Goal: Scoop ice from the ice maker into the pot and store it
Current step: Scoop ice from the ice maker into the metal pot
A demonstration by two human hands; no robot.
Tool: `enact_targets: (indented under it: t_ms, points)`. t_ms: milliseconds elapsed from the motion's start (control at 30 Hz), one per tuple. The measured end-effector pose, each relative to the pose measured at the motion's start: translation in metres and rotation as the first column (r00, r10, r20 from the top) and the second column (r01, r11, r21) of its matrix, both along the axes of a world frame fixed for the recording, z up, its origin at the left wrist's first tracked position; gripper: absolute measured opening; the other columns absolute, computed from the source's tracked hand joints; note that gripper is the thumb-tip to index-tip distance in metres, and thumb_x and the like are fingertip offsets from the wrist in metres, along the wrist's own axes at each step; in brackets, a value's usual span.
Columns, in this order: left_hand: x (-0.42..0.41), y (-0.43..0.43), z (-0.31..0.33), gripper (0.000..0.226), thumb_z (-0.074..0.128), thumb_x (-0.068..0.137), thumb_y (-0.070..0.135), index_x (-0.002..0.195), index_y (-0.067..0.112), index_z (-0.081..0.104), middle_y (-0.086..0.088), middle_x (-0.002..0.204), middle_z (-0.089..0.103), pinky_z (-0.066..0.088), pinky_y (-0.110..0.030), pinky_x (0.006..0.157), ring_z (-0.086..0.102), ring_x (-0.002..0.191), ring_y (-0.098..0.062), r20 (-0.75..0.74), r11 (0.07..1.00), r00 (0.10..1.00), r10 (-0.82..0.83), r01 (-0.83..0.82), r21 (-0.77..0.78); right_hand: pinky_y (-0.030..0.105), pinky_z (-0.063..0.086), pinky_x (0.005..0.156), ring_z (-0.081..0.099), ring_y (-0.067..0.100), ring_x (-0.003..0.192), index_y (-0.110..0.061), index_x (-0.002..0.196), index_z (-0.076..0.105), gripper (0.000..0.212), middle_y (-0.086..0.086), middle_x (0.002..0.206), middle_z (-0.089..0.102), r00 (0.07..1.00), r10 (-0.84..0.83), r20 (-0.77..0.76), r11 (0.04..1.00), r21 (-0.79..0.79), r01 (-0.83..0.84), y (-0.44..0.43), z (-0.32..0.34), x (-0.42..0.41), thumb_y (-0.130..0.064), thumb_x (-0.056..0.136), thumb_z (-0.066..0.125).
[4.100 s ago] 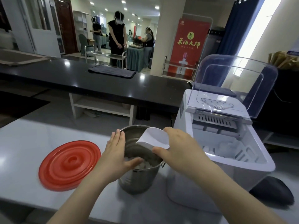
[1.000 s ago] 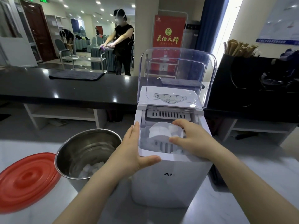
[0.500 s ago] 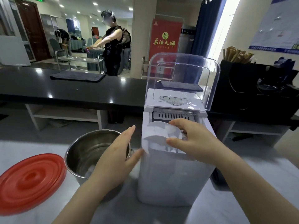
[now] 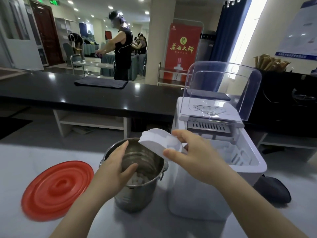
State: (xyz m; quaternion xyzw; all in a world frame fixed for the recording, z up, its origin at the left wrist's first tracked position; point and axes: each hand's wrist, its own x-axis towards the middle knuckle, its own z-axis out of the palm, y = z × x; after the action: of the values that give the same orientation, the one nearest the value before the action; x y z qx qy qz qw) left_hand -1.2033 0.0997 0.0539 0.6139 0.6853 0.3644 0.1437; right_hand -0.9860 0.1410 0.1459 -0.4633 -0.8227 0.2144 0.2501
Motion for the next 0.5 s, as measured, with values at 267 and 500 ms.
enact_targets:
  t_ms: [267,500]
  points:
    - [-0.017,-0.002,-0.015,0.077,0.05,0.094,0.037,0.152,0.017,0.003,0.005,0.159,0.007,0.015,-0.025,0.115,0.007,0.146,-0.01,-0.19,0.991,0.981,-0.029,0.003,-0.135,0.028,0.04,0.094,0.049,0.016,0.116,-0.026,0.14,0.039,0.063,-0.005,0.134,0.051,0.988,-0.03,0.154,0.999,0.035,0.025,-0.006,-0.034,-0.038,-0.051,0.086,0.061]
    - [-0.016,0.0,-0.027,0.071,0.032,0.097,0.047,0.151,0.016,-0.001,0.001,0.16,0.001,-0.003,-0.029,0.118,-0.003,0.146,-0.013,-0.356,0.984,0.933,-0.052,-0.014,-0.179,0.032,0.042,0.097,0.049,0.02,0.12,-0.02,0.138,0.038,0.061,-0.001,0.136,0.049,0.929,-0.046,0.366,0.998,0.051,0.029,-0.007,-0.05,-0.052,-0.051,0.089,0.055]
